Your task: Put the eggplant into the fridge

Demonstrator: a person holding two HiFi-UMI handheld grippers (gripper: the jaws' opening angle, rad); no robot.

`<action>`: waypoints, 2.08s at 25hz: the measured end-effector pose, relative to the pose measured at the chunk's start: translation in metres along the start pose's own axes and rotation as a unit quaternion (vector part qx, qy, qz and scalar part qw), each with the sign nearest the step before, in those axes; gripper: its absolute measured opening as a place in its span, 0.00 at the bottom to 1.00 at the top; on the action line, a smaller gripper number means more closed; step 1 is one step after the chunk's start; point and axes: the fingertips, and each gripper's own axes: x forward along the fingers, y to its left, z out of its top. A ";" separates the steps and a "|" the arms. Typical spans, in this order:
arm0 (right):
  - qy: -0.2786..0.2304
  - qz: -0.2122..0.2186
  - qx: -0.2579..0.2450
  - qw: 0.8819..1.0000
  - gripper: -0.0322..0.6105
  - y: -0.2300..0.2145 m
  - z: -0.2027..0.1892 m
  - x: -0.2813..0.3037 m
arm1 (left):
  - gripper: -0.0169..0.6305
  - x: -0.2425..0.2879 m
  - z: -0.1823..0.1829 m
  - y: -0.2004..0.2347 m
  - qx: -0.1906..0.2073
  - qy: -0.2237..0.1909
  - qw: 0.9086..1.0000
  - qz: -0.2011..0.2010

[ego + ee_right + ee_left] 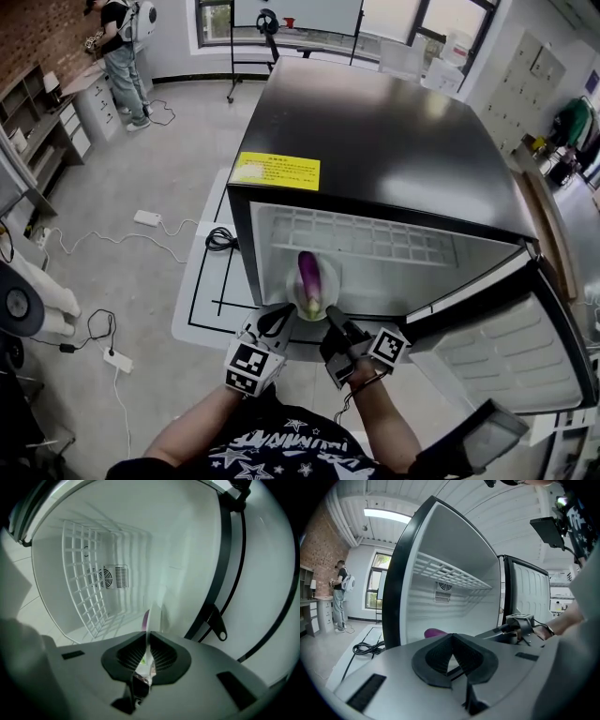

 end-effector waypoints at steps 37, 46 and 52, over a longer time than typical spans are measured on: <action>-0.019 -0.094 -0.015 0.995 0.08 -0.034 0.029 0.047 | 0.04 0.006 -0.011 0.020 -0.029 0.003 0.999 0.016; -0.009 -0.122 -0.034 0.992 0.09 -0.034 0.029 0.051 | 0.04 0.005 -0.008 0.022 -0.031 0.001 0.999 0.019; 0.001 -0.130 -0.046 0.990 0.09 -0.032 0.027 0.056 | 0.04 0.004 -0.009 0.022 -0.033 0.001 0.999 0.018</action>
